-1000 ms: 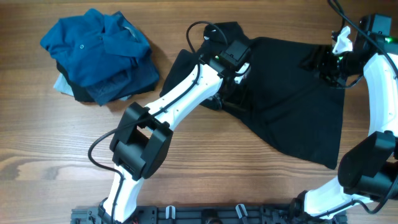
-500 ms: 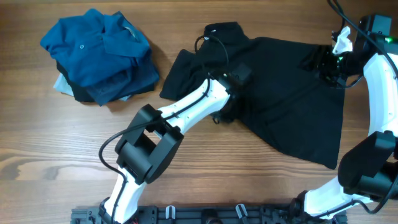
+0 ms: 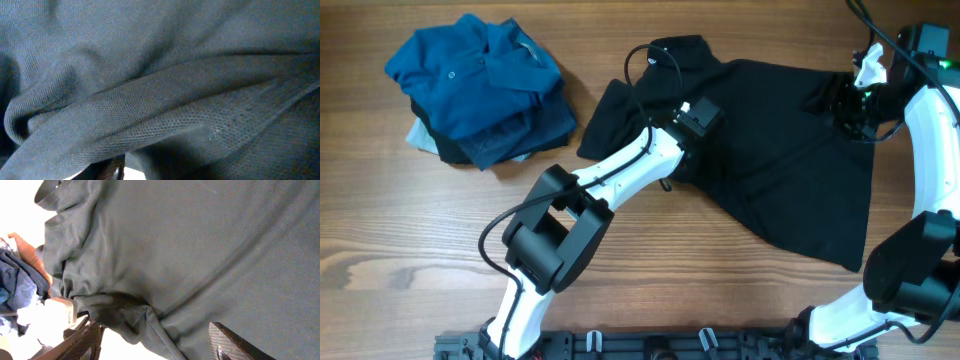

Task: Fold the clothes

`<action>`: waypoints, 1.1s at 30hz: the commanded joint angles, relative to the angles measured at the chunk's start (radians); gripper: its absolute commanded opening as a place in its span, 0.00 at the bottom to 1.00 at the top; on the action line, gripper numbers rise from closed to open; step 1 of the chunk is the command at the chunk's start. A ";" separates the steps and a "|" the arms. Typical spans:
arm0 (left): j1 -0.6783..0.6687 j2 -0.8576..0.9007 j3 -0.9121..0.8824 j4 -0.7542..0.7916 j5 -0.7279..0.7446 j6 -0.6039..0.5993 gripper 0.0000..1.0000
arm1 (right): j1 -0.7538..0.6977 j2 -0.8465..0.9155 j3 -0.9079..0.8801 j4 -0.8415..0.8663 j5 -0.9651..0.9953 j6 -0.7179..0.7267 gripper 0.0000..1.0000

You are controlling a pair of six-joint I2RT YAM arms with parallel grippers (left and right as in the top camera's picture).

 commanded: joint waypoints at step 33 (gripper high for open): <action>0.248 -0.238 0.022 -0.730 -0.063 0.001 0.59 | -0.062 0.014 -0.158 -0.014 0.310 0.145 0.94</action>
